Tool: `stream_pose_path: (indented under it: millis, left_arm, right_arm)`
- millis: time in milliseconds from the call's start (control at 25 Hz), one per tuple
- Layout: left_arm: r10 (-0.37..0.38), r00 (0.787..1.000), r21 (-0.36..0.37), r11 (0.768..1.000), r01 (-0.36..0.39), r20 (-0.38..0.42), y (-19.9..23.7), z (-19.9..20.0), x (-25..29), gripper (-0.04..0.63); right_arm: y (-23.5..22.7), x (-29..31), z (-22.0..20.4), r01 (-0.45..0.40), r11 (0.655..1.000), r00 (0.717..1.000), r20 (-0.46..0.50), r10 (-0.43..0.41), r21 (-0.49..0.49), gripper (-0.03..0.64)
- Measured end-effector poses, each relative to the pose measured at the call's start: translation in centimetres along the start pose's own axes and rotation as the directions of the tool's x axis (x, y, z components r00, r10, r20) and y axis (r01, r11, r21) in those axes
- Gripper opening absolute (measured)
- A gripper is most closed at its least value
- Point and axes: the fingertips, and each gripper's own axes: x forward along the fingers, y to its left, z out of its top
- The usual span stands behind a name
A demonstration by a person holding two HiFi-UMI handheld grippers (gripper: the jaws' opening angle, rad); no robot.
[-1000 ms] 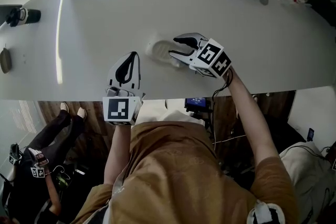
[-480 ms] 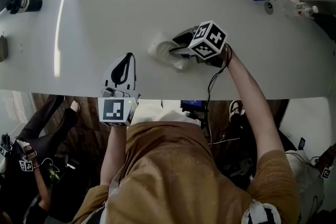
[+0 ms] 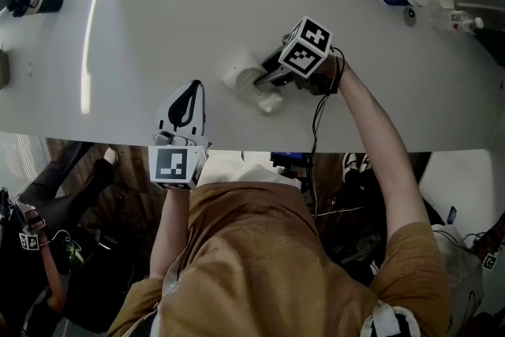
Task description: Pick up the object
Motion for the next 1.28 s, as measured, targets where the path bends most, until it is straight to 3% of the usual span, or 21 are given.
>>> stream_pose_path:
  millis: [280,480,1280]
  left_arm:
    - [-0.009,1.0,0.0,1.0,0.009,-0.004,0.4,-0.3,0.1,0.006]
    - [0.014,1.0,-0.019,1.0,-0.014,-0.013,0.9,-0.8,0.1,0.006]
    - [-0.01,1.0,0.01,1.0,0.01,-0.006,0.3,-0.1,0.3,0.006]
  right_arm:
    - [0.5,0.4,0.2,-0.028,0.999,0.999,-0.03,0.029,0.018,0.154]
    - [0.6,0.3,0.5,-0.063,0.997,0.998,0.008,0.062,0.04,0.141]
    - [2.1,0.4,0.1,-0.13,0.987,0.987,0.105,0.12,0.095,0.138]
